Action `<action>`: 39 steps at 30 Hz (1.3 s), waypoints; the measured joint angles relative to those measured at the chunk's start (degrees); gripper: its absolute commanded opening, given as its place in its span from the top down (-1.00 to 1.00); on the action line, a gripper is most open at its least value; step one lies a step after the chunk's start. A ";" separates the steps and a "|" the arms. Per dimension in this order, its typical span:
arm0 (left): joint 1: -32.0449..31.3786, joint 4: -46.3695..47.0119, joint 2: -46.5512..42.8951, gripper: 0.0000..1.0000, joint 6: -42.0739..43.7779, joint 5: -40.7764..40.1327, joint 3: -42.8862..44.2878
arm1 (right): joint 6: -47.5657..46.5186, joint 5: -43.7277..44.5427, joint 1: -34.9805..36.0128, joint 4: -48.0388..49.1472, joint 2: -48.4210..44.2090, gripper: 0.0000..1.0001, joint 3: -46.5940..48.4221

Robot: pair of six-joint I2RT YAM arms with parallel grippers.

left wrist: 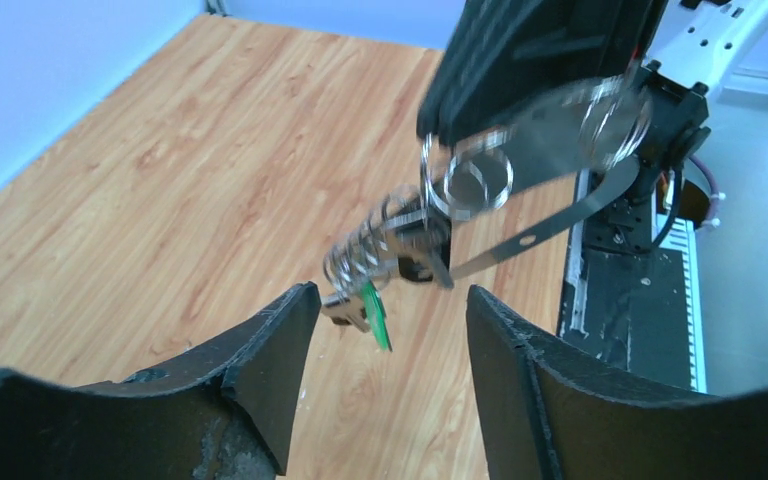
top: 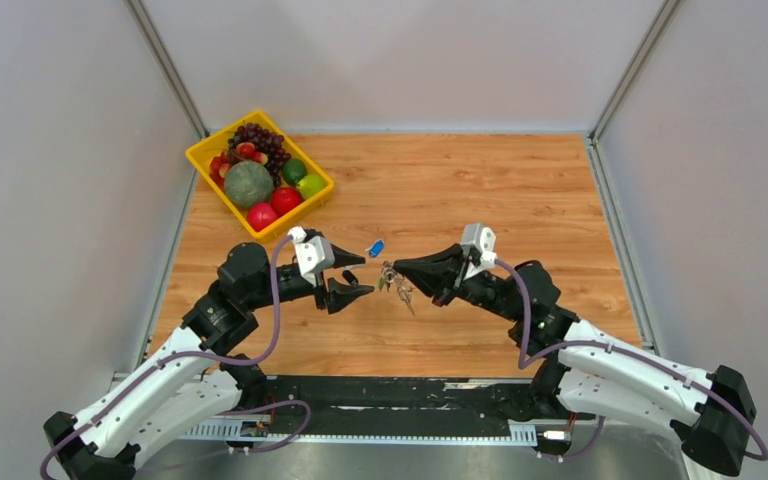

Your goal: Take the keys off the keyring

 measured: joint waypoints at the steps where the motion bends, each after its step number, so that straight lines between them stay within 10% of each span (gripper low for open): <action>1: 0.00 1.51 -0.42 -0.35 -0.22 -0.35 -1.11 | 0.26 0.70 -0.04 -0.48 -0.11 1.00 1.11; 39: -6.99 20.41 9.31 0.04 3.91 -18.53 -3.26 | 9.22 11.87 -0.17 3.06 6.97 1.00 10.21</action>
